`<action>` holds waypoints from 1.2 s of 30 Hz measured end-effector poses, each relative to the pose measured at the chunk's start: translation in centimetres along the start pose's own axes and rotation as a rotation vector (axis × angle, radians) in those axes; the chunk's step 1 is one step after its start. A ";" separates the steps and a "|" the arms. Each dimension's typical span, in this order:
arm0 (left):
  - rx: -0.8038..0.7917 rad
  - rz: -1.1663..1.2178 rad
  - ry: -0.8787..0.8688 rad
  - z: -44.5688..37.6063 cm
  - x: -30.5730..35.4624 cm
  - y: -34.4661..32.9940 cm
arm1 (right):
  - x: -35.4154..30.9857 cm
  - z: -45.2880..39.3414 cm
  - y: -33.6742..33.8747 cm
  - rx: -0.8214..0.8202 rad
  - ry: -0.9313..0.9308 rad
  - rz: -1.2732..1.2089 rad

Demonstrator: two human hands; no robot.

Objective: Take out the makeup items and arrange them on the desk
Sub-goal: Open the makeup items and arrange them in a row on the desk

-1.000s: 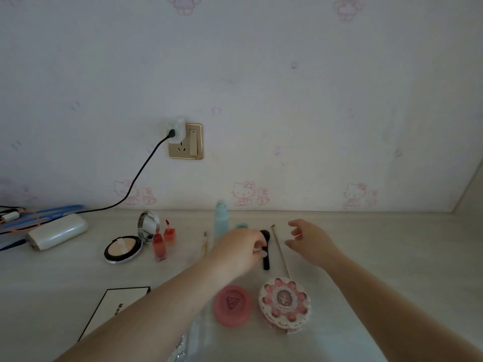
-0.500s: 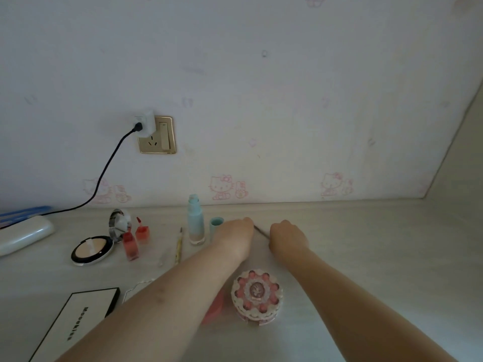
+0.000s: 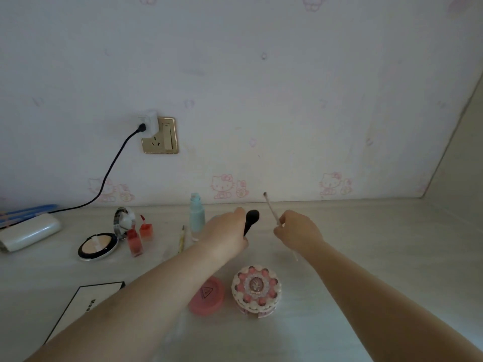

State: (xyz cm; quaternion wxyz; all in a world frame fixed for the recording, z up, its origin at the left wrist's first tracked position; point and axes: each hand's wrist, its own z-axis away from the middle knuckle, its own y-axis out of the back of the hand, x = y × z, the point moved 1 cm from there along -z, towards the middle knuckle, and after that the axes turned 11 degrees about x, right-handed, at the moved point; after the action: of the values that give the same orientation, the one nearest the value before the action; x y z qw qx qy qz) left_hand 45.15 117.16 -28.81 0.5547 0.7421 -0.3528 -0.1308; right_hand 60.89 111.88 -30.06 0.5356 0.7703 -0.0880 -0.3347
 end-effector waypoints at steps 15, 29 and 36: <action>0.290 0.359 0.222 13.8 -7.5 10.7 | -7.3 10.8 5.7 -0.316 0.166 -0.924; 0.075 0.153 0.034 29.1 -14.5 12.2 | -14.6 19.0 -0.3 -0.601 0.398 -0.714; 0.007 0.188 -0.046 31.2 -15.4 9.9 | -15.9 21.8 -4.2 -0.575 0.535 -0.462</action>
State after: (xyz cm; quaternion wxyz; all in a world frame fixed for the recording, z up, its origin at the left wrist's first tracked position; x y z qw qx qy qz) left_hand 12.11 103.25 -33.74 0.5536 0.7045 -0.4342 -0.0938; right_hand 34.53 104.75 -31.46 0.6428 0.6492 0.3241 -0.2453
